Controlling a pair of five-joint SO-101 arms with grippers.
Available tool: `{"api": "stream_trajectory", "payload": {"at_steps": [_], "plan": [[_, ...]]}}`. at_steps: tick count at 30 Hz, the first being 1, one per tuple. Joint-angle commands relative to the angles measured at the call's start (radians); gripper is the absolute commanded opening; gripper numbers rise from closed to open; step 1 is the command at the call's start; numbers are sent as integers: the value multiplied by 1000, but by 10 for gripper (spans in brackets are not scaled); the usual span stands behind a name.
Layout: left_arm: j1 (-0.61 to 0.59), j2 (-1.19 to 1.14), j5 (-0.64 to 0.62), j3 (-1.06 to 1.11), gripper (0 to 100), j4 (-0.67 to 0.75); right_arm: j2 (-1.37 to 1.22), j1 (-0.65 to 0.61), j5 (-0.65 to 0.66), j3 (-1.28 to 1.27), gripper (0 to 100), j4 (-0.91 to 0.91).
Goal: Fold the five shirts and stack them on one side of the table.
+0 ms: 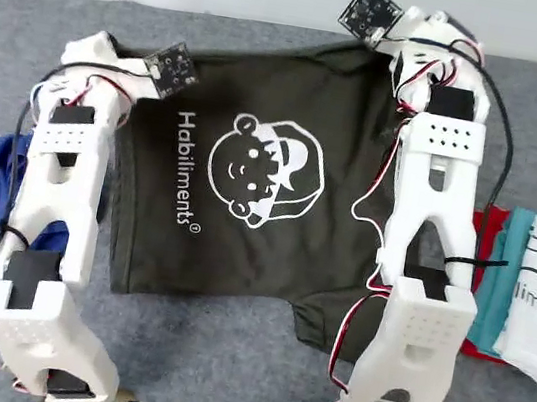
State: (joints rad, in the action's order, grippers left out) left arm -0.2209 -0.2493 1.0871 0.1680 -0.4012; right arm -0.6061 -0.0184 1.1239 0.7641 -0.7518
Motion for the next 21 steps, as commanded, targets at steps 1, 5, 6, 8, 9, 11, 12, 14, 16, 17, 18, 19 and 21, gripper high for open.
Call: {"api": "stream_trajectory", "payload": {"at_steps": [1,5,6,8,9,11,12,14,16,17,18,19,21], "plan": [[17,89,5,-45,15,-192,61,1,41,31,10,-220],[44,161,5,-45,15,-451,122,5,41,31,10,-486],[51,175,5,-45,15,-511,139,5,41,31,10,-542],[60,204,5,-45,15,-615,173,5,41,31,10,-654],[63,216,5,-45,15,-658,186,5,41,31,10,-707],[68,241,5,-45,15,-743,216,5,41,31,10,-805],[69,252,5,-45,15,-784,228,5,41,31,10,-851],[69,264,5,-45,15,-856,252,5,41,31,10,-938],[69,269,6,-45,15,-916,274,5,41,31,10,-1033],[68,269,6,-45,15,-942,285,5,37,23,10,-1050],[68,267,6,-45,15,-967,300,12,12,12,10,-1049],[68,264,6,-45,15,-988,321,25,-12,-3,10,-1047],[68,262,6,-45,15,-1019,364,41,-26,-58,11,-1047]]}}
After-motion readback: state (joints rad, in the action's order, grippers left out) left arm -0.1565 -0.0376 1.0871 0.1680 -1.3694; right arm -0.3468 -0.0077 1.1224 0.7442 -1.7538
